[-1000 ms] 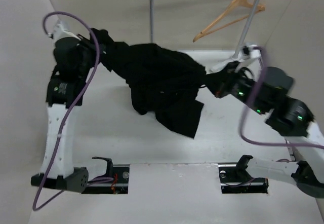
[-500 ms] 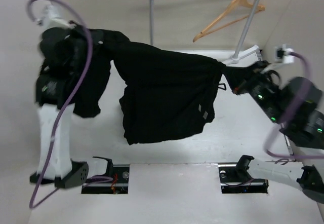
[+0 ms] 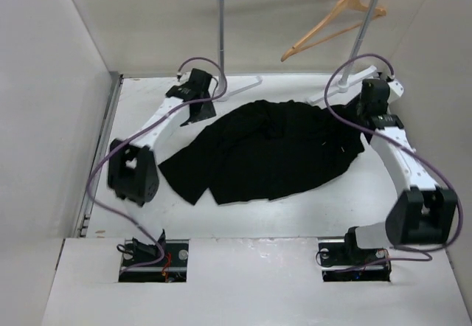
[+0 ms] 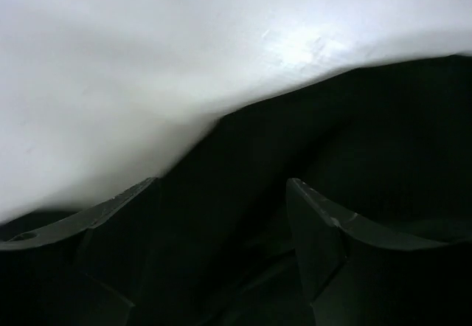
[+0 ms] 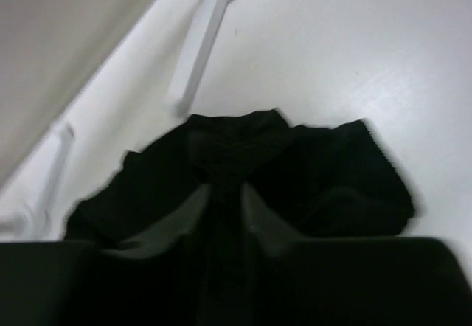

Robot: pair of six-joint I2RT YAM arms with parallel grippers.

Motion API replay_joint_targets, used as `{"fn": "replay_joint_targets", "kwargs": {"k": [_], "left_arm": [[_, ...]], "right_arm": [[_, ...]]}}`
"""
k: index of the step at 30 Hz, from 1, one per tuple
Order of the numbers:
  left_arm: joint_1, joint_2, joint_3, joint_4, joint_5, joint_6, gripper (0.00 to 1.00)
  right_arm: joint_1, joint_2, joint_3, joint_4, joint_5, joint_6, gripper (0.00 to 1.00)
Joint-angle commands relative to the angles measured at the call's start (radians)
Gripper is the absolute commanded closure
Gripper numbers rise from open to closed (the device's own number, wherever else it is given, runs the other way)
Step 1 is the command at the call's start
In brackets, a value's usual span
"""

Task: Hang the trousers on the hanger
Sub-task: Flatten out the trousers at the center of the board.

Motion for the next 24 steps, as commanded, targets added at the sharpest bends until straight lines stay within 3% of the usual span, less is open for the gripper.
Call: {"fn": "replay_joint_targets", "kwargs": {"k": [1,3,6,9,11,12,14,17,19,22,24], "left_arm": [[-0.006,-0.373,-0.141,-0.013,-0.095,0.007,0.33],[-0.012,-0.514,-0.302,-0.059,-0.096,-0.030,0.32],[0.000,-0.692,-0.509,-0.133,-0.070,-0.122,0.30],[0.014,-0.809,-0.667,-0.150,0.032,-0.202,0.27],[0.009,-0.818,-0.738,-0.124,0.120,-0.243,0.27],[0.004,-0.820,-0.773,-0.099,0.141,-0.260,0.27],[0.004,-0.825,-0.844,-0.049,0.169,-0.308,0.28],[0.017,-0.825,-0.934,0.042,0.171,-0.366,0.29],[0.027,-0.776,-0.970,0.129,0.203,-0.382,0.31],[0.020,-0.669,-0.977,0.235,0.235,-0.391,0.33],[0.015,-0.609,-0.976,0.296,0.234,-0.394,0.43]], "right_arm": [[-0.017,0.110,0.142,0.157,-0.064,0.079,0.60],[0.025,0.105,0.145,0.097,-0.068,0.073,0.42],[0.119,0.007,0.037,0.091,-0.064,0.044,0.35],[0.252,-0.118,-0.109,0.100,-0.048,0.025,0.57],[0.321,-0.171,-0.175,0.080,-0.061,0.024,0.82],[0.352,-0.194,-0.200,0.066,-0.073,0.025,0.87],[0.413,-0.224,-0.232,0.039,-0.091,0.013,0.87],[0.454,-0.273,-0.276,-0.027,-0.039,0.019,0.72],[0.429,-0.308,-0.309,-0.046,0.004,0.033,0.56],[0.374,-0.323,-0.312,-0.058,0.002,0.021,0.41],[0.328,-0.299,-0.316,-0.063,0.013,0.016,0.35]]}}
